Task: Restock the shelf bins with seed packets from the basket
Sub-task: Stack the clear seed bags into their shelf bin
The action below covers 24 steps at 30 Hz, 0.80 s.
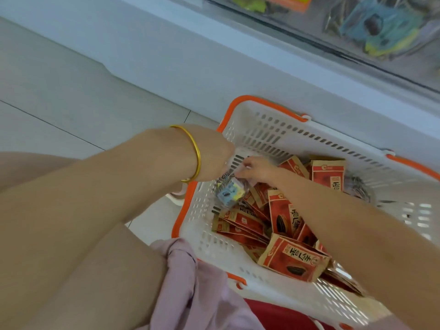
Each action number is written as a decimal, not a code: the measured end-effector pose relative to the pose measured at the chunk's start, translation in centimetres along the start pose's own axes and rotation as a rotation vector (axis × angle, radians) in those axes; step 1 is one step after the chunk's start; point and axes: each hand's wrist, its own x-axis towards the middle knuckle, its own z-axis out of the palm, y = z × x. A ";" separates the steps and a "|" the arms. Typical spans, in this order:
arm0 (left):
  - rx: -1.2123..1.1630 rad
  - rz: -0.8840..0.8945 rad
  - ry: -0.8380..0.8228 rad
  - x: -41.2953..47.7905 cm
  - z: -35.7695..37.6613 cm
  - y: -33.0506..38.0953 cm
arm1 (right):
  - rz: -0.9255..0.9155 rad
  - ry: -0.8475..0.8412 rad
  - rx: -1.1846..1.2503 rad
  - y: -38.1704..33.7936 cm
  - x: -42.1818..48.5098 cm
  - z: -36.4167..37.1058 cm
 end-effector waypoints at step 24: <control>-0.391 0.022 0.195 3.5 -1.8 4.2 | -0.209 0.059 0.398 -0.6 -18.3 -9.9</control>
